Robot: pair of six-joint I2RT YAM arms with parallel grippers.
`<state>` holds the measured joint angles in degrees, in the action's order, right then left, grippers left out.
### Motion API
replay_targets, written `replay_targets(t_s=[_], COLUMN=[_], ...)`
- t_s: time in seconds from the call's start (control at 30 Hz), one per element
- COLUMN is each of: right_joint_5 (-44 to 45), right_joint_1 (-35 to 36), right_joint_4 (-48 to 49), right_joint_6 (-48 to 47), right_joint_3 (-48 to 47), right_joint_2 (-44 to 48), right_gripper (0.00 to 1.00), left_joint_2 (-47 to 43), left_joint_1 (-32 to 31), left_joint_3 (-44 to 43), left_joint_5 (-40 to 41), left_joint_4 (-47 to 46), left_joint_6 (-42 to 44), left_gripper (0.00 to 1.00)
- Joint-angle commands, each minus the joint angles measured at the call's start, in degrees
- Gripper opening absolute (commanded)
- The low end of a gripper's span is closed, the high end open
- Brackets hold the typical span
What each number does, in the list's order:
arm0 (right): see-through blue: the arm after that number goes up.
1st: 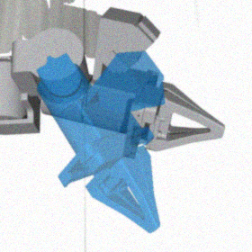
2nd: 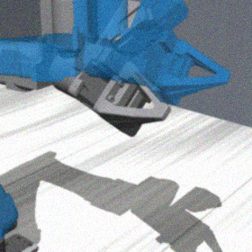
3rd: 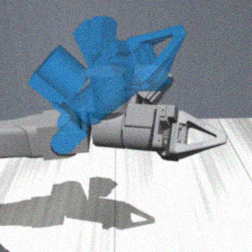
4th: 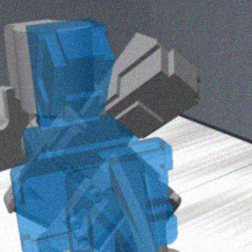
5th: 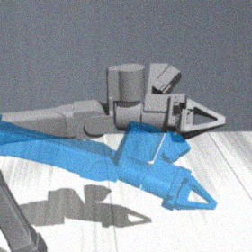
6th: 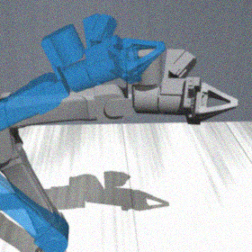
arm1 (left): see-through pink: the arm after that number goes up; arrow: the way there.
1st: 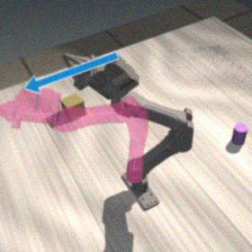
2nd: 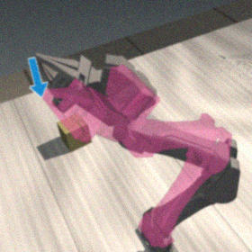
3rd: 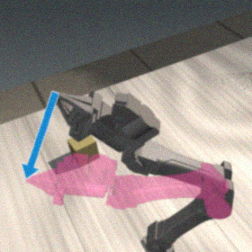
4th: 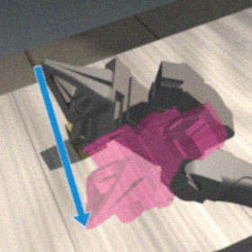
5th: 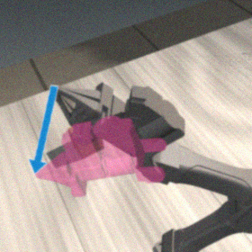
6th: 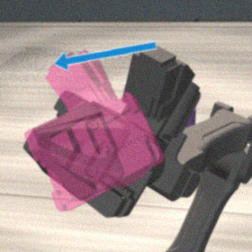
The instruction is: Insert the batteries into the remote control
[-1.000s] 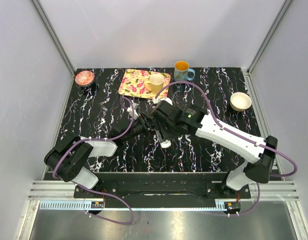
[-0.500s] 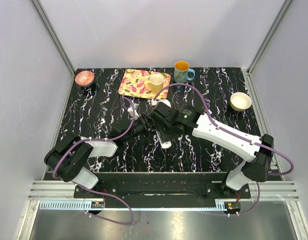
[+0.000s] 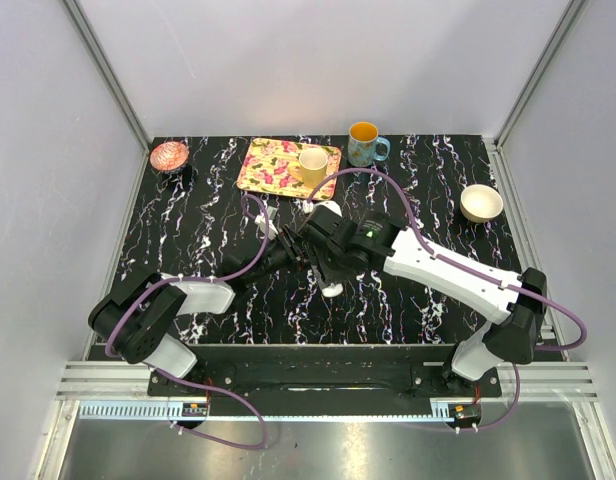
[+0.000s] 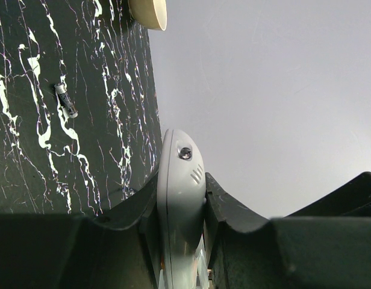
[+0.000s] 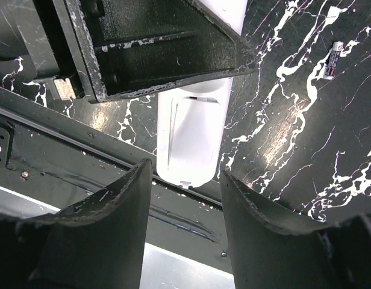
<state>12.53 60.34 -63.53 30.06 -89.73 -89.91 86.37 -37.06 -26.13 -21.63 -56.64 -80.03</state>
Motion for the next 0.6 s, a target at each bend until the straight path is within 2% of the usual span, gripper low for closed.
replay_targets(t_s=[0.0,0.27,0.57], right_joint_5=[-0.4,-0.67,-0.93], right_joint_1=[0.4,0.48,0.48], right_joint_4=[1.56,2.09,1.92], right_joint_6=[0.17,-0.18,-0.53], right_joint_3=[0.96,1.84,2.19], right_joint_2=[0.08,-0.27,-0.53], right_gripper=[0.57,0.56,0.47], left_joint_2=[-1.46,-1.55,-1.64], left_joint_1=[-0.12,-0.12,-0.29], left_joint_3=[-1.2,-1.2,-1.12], left_joint_5=[0.71,0.71,0.62], left_joint_4=[-5.14,-5.41,-5.85], left_joint_6=[-0.74,-0.92,-1.09], left_gripper=[0.0,0.0,0.0])
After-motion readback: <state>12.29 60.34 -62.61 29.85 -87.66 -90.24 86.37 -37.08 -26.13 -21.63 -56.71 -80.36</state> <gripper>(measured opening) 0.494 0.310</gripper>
